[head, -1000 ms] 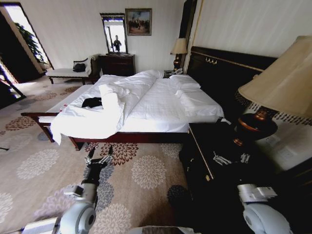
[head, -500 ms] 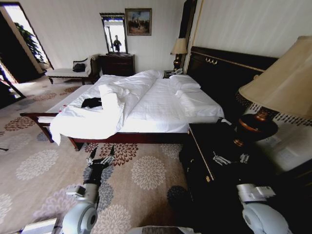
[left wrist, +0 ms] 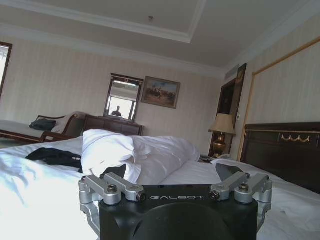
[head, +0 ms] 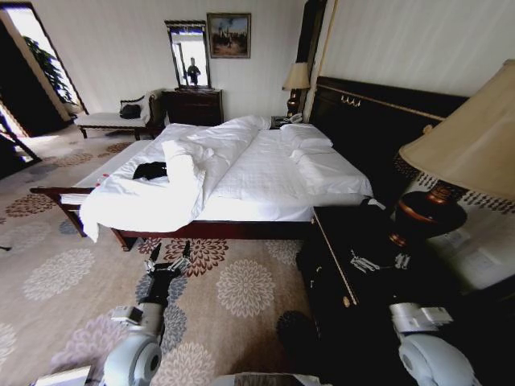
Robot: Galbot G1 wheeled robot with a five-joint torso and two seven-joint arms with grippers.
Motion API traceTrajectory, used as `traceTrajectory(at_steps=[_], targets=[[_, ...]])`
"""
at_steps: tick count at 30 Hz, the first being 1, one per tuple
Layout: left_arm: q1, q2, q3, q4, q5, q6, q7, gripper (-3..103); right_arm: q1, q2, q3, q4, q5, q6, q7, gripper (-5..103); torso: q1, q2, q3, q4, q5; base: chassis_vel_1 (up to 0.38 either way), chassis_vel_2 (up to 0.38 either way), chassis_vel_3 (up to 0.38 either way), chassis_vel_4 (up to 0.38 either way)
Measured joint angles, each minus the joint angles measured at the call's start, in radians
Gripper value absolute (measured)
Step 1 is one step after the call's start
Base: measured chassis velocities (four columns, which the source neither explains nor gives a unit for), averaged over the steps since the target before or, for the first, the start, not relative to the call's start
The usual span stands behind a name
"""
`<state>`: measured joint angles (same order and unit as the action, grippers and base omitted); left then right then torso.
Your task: Fold the clothes on the bed.
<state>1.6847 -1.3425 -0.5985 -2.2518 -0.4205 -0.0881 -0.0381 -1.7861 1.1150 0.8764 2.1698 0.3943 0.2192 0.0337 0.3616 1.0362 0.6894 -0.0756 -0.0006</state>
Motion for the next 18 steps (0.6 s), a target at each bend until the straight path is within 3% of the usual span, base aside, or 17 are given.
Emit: traceTrajectory(at_steps=[18], targets=[[0.001, 0.005, 0.006, 0.005, 0.003, -0.001, 0.001, 100, 0.008, 0.010, -0.003, -0.010, -0.001, -0.001, 0.003, 100, 0.000, 0.000, 0.000, -0.0001, 0.0000, -0.067, 0.086, 0.074, -0.079]])
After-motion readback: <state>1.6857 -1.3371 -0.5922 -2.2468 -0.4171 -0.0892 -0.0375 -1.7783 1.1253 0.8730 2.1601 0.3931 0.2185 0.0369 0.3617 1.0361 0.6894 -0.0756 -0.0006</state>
